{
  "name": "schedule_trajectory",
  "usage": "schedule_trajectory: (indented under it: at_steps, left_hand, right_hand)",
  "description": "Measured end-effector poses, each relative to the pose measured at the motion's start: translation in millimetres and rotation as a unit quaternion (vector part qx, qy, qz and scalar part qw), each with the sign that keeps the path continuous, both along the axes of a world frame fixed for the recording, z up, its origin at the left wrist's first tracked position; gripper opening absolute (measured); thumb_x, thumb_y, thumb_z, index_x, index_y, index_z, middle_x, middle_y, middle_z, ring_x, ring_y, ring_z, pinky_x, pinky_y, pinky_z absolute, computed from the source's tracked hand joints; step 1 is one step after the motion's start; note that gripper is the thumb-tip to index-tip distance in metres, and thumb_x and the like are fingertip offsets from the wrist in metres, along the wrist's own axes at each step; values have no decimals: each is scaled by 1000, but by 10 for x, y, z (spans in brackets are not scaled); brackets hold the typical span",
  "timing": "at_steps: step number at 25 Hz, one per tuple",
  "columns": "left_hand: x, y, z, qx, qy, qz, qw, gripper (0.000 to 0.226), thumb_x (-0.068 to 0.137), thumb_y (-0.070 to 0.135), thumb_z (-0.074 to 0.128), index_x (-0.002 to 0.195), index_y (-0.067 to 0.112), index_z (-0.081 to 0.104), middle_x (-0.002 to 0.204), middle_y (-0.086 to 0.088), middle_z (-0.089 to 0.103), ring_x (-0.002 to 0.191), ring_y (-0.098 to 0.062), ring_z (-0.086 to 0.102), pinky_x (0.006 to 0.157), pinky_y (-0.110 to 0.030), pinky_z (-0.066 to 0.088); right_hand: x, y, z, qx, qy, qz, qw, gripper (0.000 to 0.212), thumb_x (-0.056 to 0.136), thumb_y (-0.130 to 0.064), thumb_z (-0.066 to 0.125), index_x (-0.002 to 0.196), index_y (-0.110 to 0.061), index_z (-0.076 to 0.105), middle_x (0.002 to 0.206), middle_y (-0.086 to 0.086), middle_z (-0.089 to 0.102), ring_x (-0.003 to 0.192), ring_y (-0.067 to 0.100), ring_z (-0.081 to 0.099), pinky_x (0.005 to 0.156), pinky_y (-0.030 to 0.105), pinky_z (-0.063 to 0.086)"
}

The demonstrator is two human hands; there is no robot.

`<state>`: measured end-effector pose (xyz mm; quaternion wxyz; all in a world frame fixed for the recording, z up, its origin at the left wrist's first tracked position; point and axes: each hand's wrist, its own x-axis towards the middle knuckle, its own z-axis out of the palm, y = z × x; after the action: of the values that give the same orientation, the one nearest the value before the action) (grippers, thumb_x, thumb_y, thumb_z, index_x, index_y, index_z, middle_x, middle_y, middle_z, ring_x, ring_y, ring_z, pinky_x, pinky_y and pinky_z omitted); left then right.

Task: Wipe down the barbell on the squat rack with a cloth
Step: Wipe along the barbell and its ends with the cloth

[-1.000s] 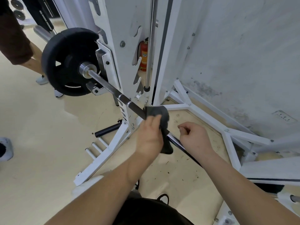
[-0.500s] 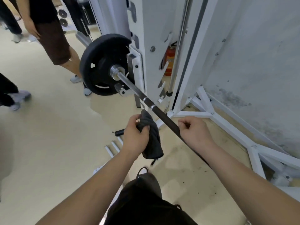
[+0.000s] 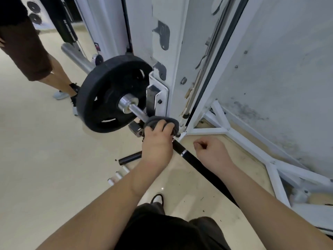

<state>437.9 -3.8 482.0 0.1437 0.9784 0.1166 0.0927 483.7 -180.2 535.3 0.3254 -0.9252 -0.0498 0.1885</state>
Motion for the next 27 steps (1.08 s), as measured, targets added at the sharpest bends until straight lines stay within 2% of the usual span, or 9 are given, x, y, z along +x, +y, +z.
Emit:
schedule_trajectory:
  at_steps: [4, 6, 10, 13, 16, 19, 22, 24, 27]
  left_hand:
    - [-241, -403, 35, -13, -80, -212, 974, 51, 64, -1, 77, 114, 12, 72, 115, -3, 72, 110, -22, 61, 79, -35, 38]
    - [-221, -235, 83, -7, -81, -252, 964, 52, 69, 3, 75, 119, 16, 71, 117, 0, 71, 100, -20, 54, 79, -33, 47]
    - [-76, 132, 70, -36, -61, -43, 997, 45, 78, 6, 67, 122, 17, 68, 117, -2, 70, 93, -29, 61, 70, -40, 58]
    - [-176, -235, 60, -56, -81, -145, 984, 51, 61, -10, 72, 109, 10, 71, 105, -6, 70, 91, -22, 52, 78, -33, 44]
    - [-197, -82, 241, -131, -50, -189, 972, 49, 71, -8, 68, 114, 13, 71, 106, -5, 72, 92, -24, 58, 82, -30, 42]
    - [-112, 398, 630, -209, -101, -14, 973, 34, 84, 3, 68, 114, 18, 72, 101, -4, 74, 93, -20, 61, 81, -24, 42]
    - [11, 830, 888, -161, -153, 121, 968, 30, 90, 16, 66, 119, 22, 68, 107, -2, 70, 98, -21, 59, 82, -32, 44]
    - [147, 995, 766, -115, -73, 151, 979, 33, 95, 23, 62, 128, 21, 63, 120, -7, 61, 108, -30, 58, 85, -41, 49]
    - [299, 946, 530, -18, 106, 102, 989, 40, 97, 36, 58, 133, 19, 57, 133, -9, 50, 120, -37, 48, 87, -46, 51]
  right_hand:
    - [102, 9, -13, 31, 47, -63, 996, 24, 82, -1, 61, 84, -18, 78, 83, -1, 76, 85, 19, 69, 75, 31, 54]
    - [125, -15, -39, 51, 70, -85, 993, 30, 81, 1, 59, 89, -19, 79, 88, -3, 75, 88, 18, 69, 79, 30, 54]
    - [134, 8, -9, 76, 67, -97, 990, 19, 93, -15, 60, 85, -23, 76, 85, -5, 74, 84, 15, 68, 70, 24, 48]
    - [168, 180, 50, 74, 53, -68, 994, 28, 86, -5, 60, 74, -26, 74, 76, -8, 72, 77, 8, 65, 69, 22, 49]
    - [212, 300, 100, 80, 65, -61, 993, 34, 82, 2, 58, 78, -27, 75, 81, -10, 73, 83, 7, 65, 69, 17, 47]
    - [260, 433, 114, 74, 42, -36, 996, 16, 92, -18, 64, 87, -22, 78, 83, -9, 73, 83, 8, 66, 66, 19, 43]
    - [294, 649, 119, 71, 37, -1, 997, 11, 91, -25, 69, 88, -21, 79, 84, -11, 74, 79, 2, 65, 65, 14, 43]
    - [308, 786, 95, 35, 31, 36, 998, 14, 88, -33, 71, 85, -22, 79, 77, -9, 73, 73, 5, 65, 61, 17, 42]
    - [304, 928, 8, -45, 9, 96, 994, 31, 87, -34, 71, 61, -17, 68, 54, 0, 61, 58, 19, 60, 57, 29, 45]
